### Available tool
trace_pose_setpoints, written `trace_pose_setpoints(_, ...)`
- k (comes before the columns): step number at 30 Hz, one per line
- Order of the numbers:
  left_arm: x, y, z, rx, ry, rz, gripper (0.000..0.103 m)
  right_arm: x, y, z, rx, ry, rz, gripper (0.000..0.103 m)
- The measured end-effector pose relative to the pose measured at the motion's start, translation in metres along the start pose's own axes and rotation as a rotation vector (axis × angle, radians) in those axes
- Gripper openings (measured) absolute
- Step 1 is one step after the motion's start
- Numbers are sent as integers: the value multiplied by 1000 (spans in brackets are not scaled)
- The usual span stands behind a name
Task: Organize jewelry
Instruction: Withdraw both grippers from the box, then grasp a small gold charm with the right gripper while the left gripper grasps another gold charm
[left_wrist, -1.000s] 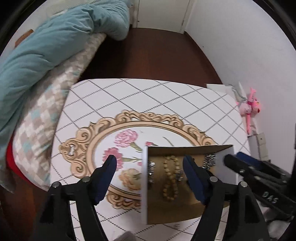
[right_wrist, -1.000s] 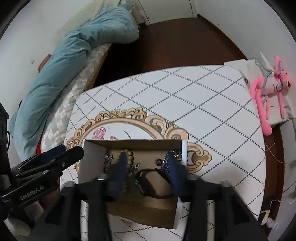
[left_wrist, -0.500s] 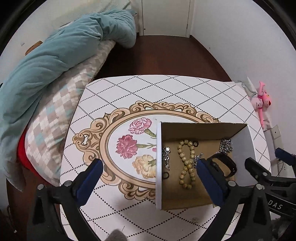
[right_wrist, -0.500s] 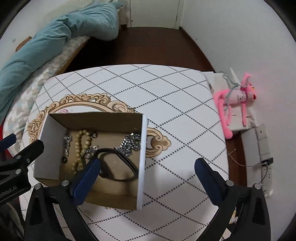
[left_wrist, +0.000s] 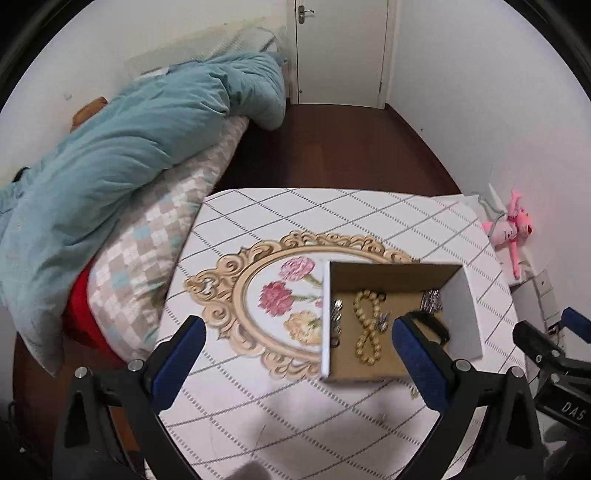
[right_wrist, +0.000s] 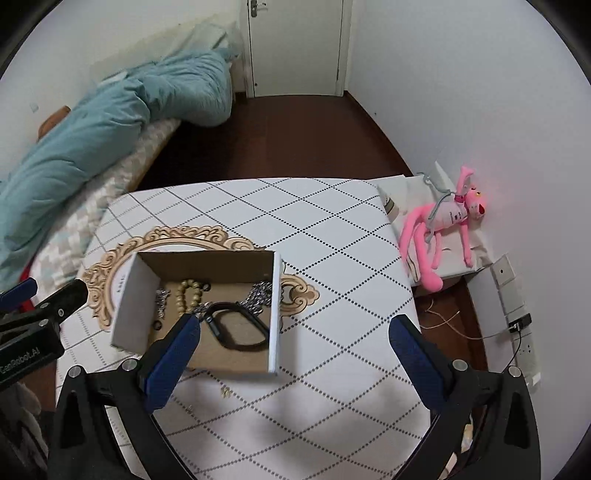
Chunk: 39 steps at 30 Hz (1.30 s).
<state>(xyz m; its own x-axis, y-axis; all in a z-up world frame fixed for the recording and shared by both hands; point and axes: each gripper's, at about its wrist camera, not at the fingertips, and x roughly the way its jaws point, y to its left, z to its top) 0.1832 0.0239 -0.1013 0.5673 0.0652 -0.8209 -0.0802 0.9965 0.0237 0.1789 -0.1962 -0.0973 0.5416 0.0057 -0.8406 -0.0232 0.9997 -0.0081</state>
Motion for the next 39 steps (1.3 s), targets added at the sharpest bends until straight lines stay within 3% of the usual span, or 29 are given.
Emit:
trace_pose_setpoints(3, 2, 0, -19, 20, 23, 42, 103, 1, 0, -17, 6, 25, 19, 103)
trace_pose_setpoints(10, 45, 8, -80, 34, 164, 76, 103, 43, 22, -66, -28, 119, 71, 102)
trace_pose_setpoints(14, 67, 15, -104, 26, 222, 101, 103, 71, 37, -81, -40, 156, 118, 76)
trace_pose_setpoints(16, 75, 19, -111, 16, 241, 111, 103, 85, 42, -88, -37, 174, 144, 73)
trace_pose_setpoints(23, 85, 31, -119, 6, 258, 126, 103, 104, 60, -99, -79, 162, 145, 45)
trace_pose_setpoints(25, 86, 30, -119, 11, 259, 125, 103, 105, 63, -101, -99, 146, 118, 29)
trace_pose_setpoints(26, 86, 29, -120, 13, 261, 123, 103, 105, 64, -101, -109, 139, 101, 14)
trace_pose_setpoints(27, 86, 28, -120, 17, 261, 121, 103, 105, 65, -102, -117, 136, 95, 8)
trace_pose_setpoints(32, 78, 8, -116, 52, 233, 92, 103, 96, 46, -107, -76, 128, 120, 8)
trace_pose_setpoints(39, 72, -44, -112, 102, 208, -43, 102, 74, -1, -114, 32, 116, 131, 8)
